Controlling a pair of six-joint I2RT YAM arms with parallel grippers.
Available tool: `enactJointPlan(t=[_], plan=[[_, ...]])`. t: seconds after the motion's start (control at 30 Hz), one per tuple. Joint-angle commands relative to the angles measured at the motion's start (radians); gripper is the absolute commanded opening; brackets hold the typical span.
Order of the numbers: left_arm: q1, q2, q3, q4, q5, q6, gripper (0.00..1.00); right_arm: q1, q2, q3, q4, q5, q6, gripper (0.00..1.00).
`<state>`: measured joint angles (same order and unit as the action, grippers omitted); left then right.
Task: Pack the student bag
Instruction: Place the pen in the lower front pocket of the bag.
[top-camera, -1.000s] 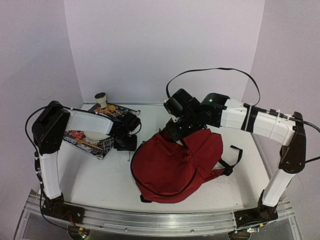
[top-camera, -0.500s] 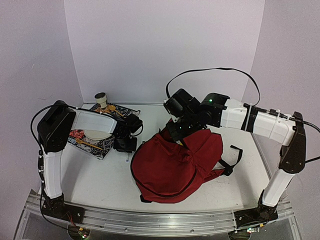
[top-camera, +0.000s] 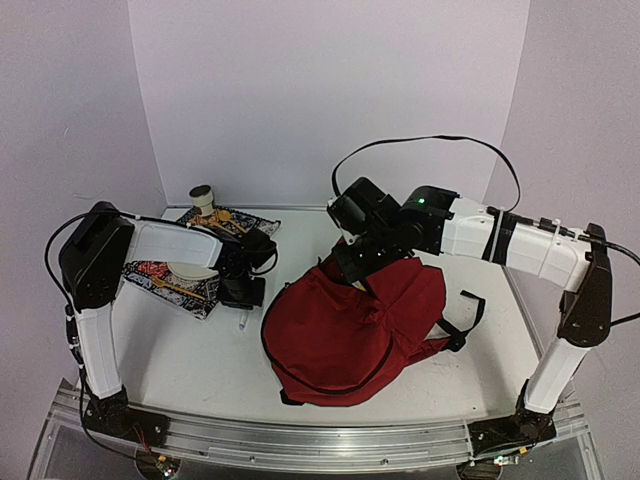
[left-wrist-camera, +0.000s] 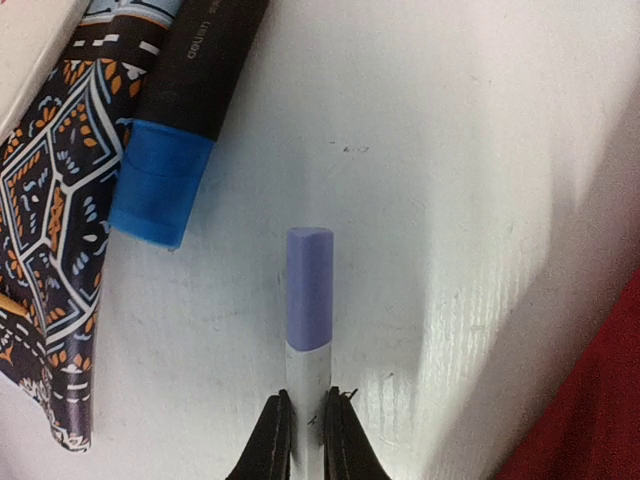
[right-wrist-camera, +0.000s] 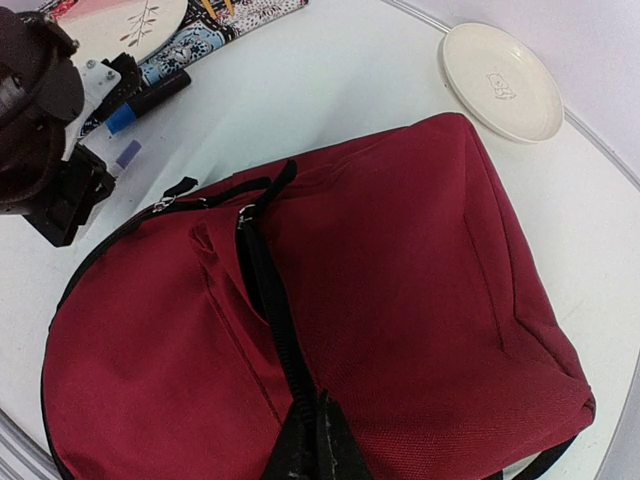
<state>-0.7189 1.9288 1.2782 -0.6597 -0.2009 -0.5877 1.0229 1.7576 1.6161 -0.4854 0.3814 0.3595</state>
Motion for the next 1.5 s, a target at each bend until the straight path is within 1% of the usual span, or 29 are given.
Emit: enactJointPlan(t=[0.0,0.1,0.27,0.33,0.47,0.57,0.7,0.77,0.83,1.0,1.1,1.2,1.33,1.47], plan=[[0.003,-0.137,-0.025,0.003,0.015,-0.036,0.00,0.011,-0.016,0.041,0.001,-0.003,-0.012,0.00],[0.004,-0.201,-0.063,0.043,0.051,-0.058,0.00,0.012,-0.014,0.043,0.003,-0.005,-0.013,0.00],[0.004,-0.330,-0.159,0.150,0.178,-0.103,0.00,0.012,-0.002,0.048,0.011,-0.027,-0.018,0.00],[0.002,-0.404,-0.206,0.225,0.265,-0.128,0.00,0.012,0.002,0.052,0.017,-0.039,-0.020,0.00],[-0.010,-0.529,-0.319,0.365,0.382,-0.197,0.00,0.012,0.002,0.056,0.030,-0.050,-0.021,0.00],[-0.037,-0.593,-0.377,0.454,0.430,-0.251,0.00,0.011,-0.002,0.060,0.040,-0.055,-0.026,0.00],[-0.095,-0.637,-0.470,0.632,0.444,-0.349,0.00,0.012,0.000,0.063,0.053,-0.072,-0.038,0.00],[-0.131,-0.629,-0.497,0.739,0.448,-0.392,0.00,0.012,0.000,0.063,0.059,-0.083,-0.039,0.00],[-0.169,-0.602,-0.491,0.802,0.455,-0.419,0.00,0.012,-0.002,0.062,0.064,-0.091,-0.039,0.00],[-0.228,-0.490,-0.390,0.833,0.469,-0.423,0.00,0.012,-0.016,0.054,0.071,-0.094,-0.038,0.00],[-0.242,-0.437,-0.343,0.862,0.475,-0.435,0.00,0.012,-0.025,0.047,0.076,-0.094,-0.040,0.00],[-0.252,-0.378,-0.316,0.932,0.482,-0.470,0.00,0.011,-0.033,0.041,0.083,-0.097,-0.040,0.00],[-0.254,-0.314,-0.297,1.021,0.449,-0.521,0.00,0.012,-0.039,0.031,0.091,-0.108,-0.038,0.00],[-0.254,-0.241,-0.252,1.073,0.423,-0.559,0.00,0.011,-0.049,0.019,0.101,-0.121,-0.033,0.00]])
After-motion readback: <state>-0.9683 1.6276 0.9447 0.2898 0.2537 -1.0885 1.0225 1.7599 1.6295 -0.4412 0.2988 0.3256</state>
